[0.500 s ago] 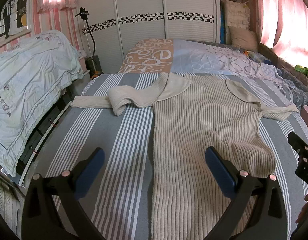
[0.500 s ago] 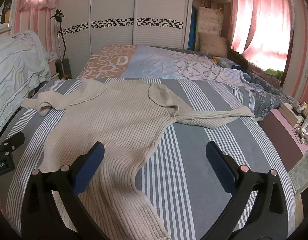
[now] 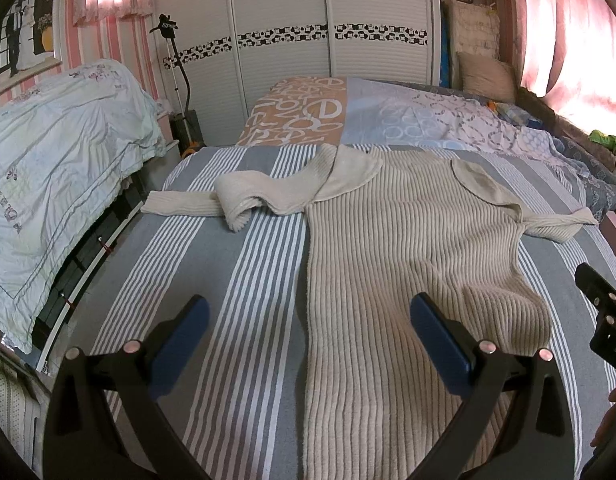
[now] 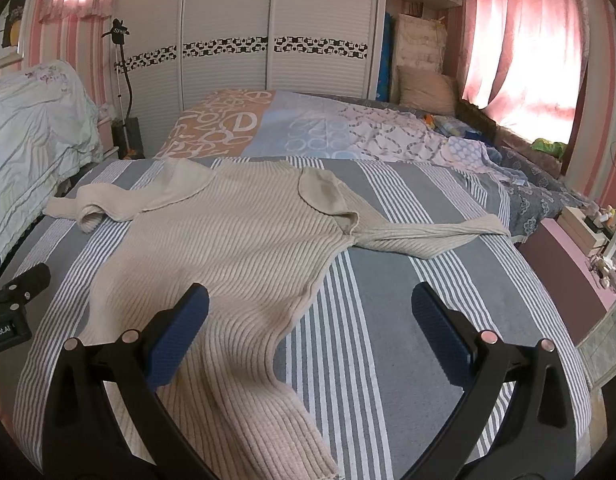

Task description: Fold small clothes

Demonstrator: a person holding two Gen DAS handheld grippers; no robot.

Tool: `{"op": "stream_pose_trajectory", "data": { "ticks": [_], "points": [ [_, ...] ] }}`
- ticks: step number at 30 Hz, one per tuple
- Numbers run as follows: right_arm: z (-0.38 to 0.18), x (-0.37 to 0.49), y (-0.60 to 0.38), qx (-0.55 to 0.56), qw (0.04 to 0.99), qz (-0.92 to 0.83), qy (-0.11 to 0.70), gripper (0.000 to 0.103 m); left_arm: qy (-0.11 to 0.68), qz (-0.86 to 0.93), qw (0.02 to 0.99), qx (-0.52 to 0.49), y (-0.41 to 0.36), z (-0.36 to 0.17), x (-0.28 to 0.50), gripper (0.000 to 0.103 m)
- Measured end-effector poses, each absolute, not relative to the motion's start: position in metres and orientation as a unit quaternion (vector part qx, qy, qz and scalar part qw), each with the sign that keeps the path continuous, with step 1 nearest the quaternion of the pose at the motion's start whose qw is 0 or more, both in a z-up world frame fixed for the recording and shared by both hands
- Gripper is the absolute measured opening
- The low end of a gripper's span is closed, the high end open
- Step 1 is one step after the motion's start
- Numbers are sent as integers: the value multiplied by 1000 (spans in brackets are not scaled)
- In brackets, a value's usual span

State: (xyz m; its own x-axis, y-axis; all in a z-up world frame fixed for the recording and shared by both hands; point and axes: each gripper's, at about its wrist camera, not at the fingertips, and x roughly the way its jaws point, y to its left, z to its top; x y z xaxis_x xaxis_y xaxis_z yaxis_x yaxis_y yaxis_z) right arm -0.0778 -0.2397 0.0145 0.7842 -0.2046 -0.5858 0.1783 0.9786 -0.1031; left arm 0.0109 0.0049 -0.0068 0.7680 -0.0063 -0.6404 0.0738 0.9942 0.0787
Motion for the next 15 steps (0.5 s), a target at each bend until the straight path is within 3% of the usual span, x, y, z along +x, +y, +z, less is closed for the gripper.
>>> {"op": "stream_pose_trajectory", "data": {
  "ticks": [15],
  "points": [
    [15,-77,-237,-11,948,-96,303,100,338,-21,939,51,7,-5,12,101]
  ]
}}
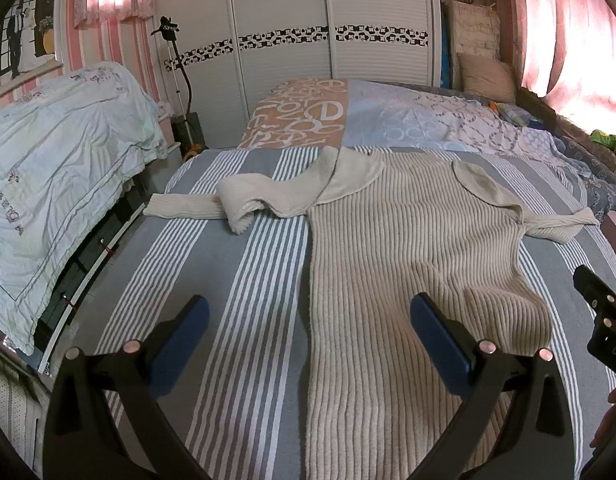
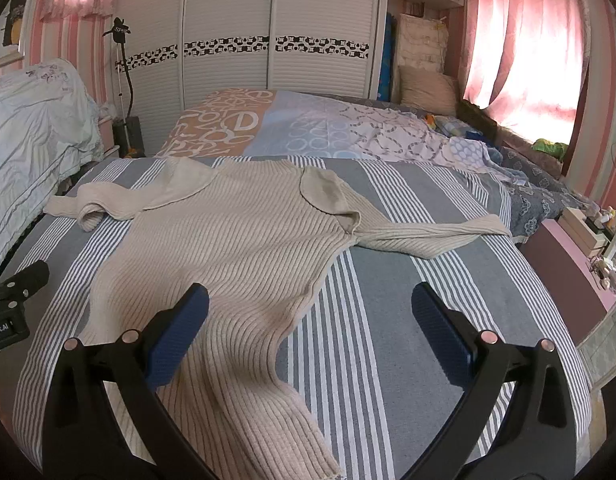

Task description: Fold small clothes

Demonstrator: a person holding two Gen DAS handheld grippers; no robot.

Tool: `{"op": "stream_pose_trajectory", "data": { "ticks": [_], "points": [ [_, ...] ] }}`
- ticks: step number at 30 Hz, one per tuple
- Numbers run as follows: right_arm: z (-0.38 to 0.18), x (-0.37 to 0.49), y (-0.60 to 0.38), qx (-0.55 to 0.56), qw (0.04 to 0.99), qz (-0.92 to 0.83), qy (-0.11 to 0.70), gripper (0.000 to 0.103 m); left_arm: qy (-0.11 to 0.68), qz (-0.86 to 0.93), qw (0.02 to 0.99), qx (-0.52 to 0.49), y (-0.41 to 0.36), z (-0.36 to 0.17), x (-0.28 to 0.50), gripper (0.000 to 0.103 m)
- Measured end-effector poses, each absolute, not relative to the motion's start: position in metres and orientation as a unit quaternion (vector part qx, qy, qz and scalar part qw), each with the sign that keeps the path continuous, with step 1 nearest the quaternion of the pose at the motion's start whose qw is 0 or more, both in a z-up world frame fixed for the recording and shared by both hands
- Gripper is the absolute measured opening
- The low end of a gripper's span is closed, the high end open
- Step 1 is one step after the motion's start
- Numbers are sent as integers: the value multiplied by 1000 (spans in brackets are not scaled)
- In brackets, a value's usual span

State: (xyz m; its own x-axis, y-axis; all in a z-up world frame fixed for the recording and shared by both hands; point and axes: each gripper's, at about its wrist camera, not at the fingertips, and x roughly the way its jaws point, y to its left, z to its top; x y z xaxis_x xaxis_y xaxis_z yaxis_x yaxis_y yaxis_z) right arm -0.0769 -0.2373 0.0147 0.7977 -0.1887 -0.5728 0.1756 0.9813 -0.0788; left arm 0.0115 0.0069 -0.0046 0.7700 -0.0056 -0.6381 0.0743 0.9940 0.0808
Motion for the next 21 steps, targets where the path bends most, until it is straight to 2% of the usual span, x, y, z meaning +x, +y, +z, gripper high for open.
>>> {"op": "stream_pose_trajectory", "data": {
  "ticks": [12,21],
  "points": [
    [12,-66,-234,-17,948,-81,306,100,338,-21,940,49,8,-4,12,101],
    [12,-4,-219,-95,953,-62,282,100,365,-7,931,27,39,-14,53,101]
  ]
}}
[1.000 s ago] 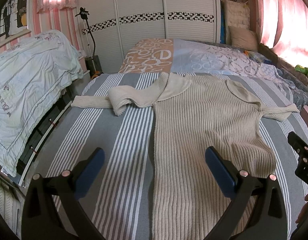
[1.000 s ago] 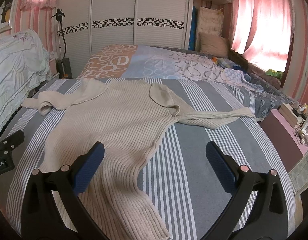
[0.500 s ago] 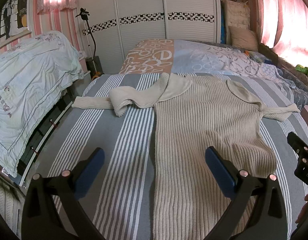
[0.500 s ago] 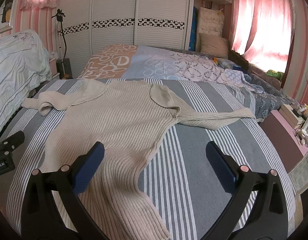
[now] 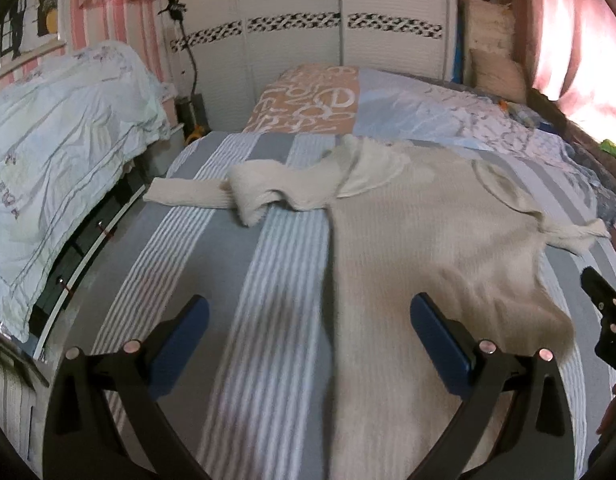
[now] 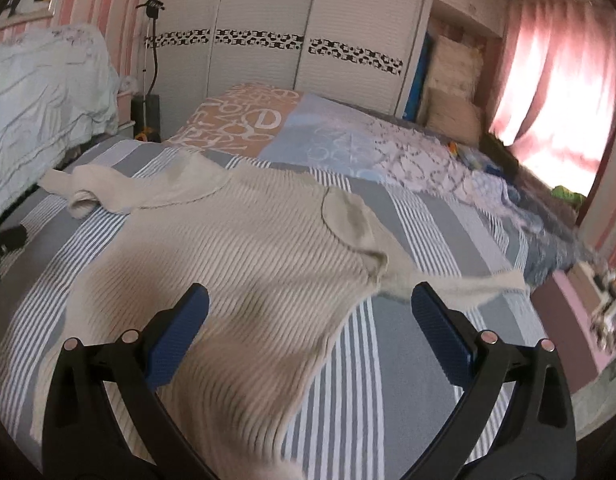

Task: Fold small clothes
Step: 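Move the left tool to a sweater sleeve cuff and close on it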

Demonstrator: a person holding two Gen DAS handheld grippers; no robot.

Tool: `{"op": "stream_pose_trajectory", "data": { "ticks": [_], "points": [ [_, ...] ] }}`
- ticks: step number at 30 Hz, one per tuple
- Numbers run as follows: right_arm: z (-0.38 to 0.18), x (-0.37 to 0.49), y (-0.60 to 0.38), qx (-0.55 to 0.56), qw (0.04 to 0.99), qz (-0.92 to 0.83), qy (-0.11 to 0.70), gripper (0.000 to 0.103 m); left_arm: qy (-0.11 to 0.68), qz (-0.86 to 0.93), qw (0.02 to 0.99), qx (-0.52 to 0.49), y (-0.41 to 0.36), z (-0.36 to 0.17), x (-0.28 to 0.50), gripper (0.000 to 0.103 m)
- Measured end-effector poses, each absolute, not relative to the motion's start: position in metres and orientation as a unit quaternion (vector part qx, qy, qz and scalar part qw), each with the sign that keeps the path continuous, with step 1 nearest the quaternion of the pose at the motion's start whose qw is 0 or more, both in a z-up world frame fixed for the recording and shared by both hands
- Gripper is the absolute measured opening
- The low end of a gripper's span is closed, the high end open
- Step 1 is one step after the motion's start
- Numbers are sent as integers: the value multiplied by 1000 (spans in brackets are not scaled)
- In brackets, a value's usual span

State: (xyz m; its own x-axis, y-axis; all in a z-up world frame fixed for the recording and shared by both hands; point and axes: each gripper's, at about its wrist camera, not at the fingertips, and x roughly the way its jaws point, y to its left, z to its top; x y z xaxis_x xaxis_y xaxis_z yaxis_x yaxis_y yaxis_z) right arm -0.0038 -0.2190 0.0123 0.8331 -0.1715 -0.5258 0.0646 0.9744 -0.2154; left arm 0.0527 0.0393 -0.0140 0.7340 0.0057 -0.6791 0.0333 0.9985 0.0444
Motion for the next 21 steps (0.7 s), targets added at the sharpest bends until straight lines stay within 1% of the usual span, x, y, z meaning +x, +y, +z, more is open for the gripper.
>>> {"op": "stream_pose_trajectory", "data": {
  "ticks": [2,4,9,12,14,17,21],
  "points": [
    [16,7,-219,-91,958,-63,265,100,361,8,932,23,53,-15,68,101],
    [17,28,-217,-120,955,-82,259,100,362,15,932,23,65,-15,84,101],
    [6,83,-220,-161,944,-71,280,100,352,24,936,10,100,-15,128,101],
    [8,106,-218,-182,945,-74,262,100,359,18,933,-16,124,-19,160,101],
    [3,123,-221,-189,943,-63,268,100,366,23,930,-25,141,-23,182,101],
    [-4,144,-228,-193,936,-53,290,100,379,50,924,-9,161,-30,206,101],
    [-4,166,-234,-206,933,-61,289,100,399,76,913,32,185,-41,236,101]
  ]
}}
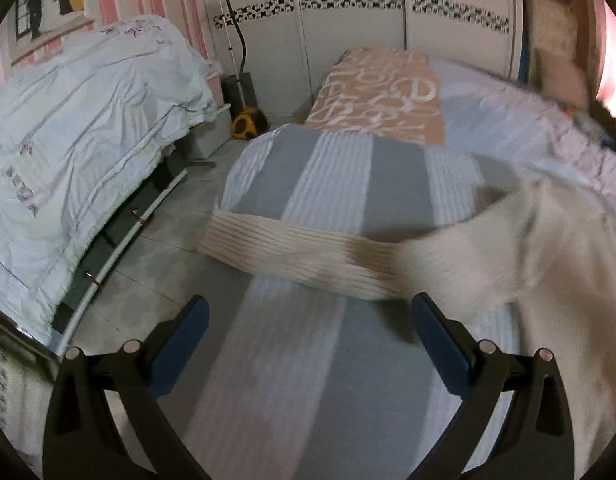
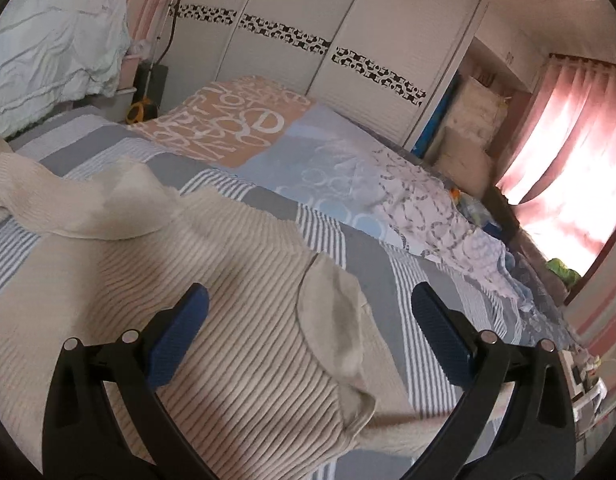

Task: Fold small clothes
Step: 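Move the left tool to a sweater sleeve cuff and close on it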

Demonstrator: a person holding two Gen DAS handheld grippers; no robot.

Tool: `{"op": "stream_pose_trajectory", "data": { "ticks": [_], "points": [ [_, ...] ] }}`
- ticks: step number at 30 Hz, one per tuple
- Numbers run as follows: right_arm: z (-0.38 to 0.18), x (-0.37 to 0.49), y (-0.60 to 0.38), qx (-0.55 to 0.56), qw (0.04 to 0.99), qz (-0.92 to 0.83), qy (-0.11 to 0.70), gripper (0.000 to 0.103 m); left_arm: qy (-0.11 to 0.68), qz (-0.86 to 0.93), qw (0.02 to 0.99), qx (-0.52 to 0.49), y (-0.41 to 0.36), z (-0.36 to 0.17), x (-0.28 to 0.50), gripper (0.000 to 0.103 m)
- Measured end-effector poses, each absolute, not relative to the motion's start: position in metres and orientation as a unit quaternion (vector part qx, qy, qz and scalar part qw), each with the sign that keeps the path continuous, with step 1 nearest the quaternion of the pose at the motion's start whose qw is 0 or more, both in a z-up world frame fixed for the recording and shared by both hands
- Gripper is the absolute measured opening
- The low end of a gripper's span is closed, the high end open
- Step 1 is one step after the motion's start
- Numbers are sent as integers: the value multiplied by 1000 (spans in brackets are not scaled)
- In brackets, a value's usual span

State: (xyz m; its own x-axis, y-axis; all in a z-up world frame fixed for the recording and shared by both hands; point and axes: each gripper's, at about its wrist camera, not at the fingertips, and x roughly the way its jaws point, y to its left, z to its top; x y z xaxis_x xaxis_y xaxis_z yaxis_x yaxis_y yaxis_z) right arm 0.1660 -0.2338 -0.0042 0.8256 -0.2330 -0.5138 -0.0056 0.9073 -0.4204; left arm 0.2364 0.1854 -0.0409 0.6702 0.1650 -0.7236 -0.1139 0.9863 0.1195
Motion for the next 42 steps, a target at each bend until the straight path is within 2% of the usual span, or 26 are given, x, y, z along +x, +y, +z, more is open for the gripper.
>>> {"op": "stream_pose_trajectory", "data": {
  "ticks": [8,16,18,20,21,23,24,26,28,33,42],
  "points": [
    [-8,187,-240,-210,933,-64,285,100,452,89,887,-42,270,-75,282,101],
    [-19,192,-234,-240,926,-73,283,100,459,97,873,-136,292,-101,305,100],
    [-21,194,-236,-241,924,-74,286,100,457,118,874,-118,289,-102,312,95],
    [-23,195,-239,-241,923,-75,289,100,458,143,875,-65,279,-102,318,78],
    [-24,195,-240,-241,923,-78,291,100,459,146,875,-44,275,-103,321,75],
    [-25,194,-242,-243,922,-82,291,100,459,139,877,-19,266,-103,324,57],
    [-26,193,-243,-243,921,-82,292,100,457,136,879,-6,260,-103,327,53],
    [-29,191,-243,-244,920,-78,296,100,449,135,883,22,250,-101,330,15],
    [-31,189,-244,-248,918,-77,298,100,442,136,886,39,245,-99,333,10],
    [-33,183,-250,-249,919,-81,294,100,421,109,900,23,244,-80,337,9],
    [-21,172,-276,-235,927,-75,284,100,349,40,935,58,190,9,305,9]
  ]
}}
